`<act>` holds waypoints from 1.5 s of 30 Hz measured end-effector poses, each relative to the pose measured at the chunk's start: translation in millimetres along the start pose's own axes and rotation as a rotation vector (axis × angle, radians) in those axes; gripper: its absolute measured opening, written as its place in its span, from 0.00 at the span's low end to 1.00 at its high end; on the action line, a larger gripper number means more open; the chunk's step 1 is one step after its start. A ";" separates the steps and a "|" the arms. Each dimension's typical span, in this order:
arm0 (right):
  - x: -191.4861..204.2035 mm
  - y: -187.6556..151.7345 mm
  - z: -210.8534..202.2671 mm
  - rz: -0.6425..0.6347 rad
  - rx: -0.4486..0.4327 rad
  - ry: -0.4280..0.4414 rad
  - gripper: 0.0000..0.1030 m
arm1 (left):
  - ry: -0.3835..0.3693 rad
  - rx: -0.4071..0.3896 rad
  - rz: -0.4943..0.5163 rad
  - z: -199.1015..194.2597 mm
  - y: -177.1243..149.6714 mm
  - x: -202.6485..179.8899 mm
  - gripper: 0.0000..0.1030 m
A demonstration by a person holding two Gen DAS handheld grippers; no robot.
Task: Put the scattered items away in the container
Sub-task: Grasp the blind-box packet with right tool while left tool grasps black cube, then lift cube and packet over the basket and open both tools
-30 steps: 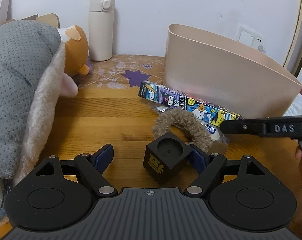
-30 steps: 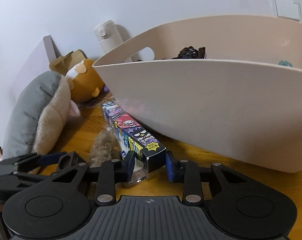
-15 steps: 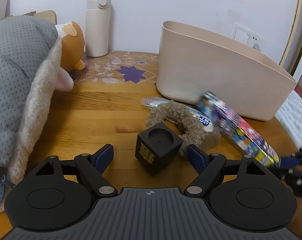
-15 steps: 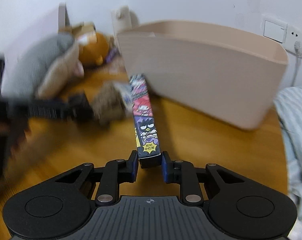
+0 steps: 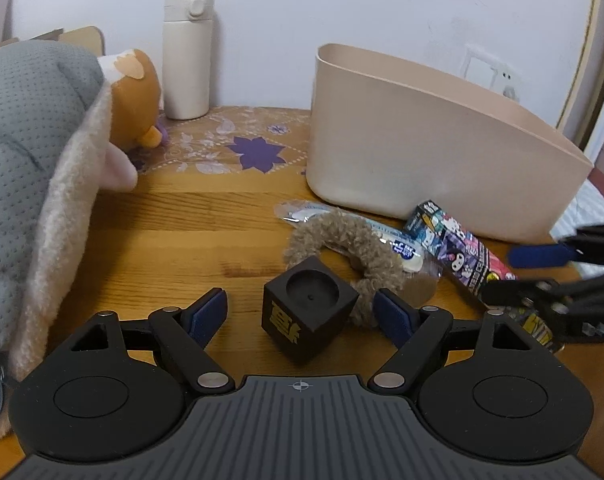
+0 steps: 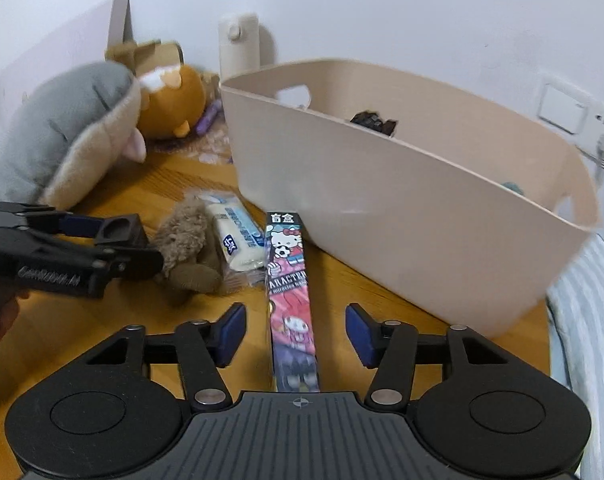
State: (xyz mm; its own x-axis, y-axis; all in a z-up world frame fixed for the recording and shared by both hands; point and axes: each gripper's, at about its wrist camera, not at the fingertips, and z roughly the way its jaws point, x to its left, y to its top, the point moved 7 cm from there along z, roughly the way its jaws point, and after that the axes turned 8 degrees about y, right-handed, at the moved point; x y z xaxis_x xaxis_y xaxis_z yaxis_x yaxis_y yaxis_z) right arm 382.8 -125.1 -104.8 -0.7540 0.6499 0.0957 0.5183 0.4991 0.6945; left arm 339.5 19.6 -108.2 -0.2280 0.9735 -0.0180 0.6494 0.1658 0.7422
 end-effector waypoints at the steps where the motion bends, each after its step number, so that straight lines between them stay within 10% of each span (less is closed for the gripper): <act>1: 0.8 0.4 4.3 -0.001 0.012 0.004 0.49 | 0.001 0.002 0.009 1.0 -0.1 0.0 0.80; 7: 0.2 -8.4 12.8 0.049 0.034 0.024 0.20 | -0.026 0.018 0.057 4.9 -2.7 -2.5 0.44; 45: -24.0 32.3 -143.3 0.118 -0.308 -0.085 0.20 | -0.103 -0.233 0.165 -86.3 77.6 -67.1 0.44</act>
State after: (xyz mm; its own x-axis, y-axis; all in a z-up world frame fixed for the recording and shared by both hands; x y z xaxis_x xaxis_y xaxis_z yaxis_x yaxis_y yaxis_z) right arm 359.9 -206.7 17.6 -0.6530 0.7447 0.1380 0.4441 0.2289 0.8663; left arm 342.6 -46.5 8.4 -0.0504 0.9971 0.0568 0.4849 -0.0253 0.8742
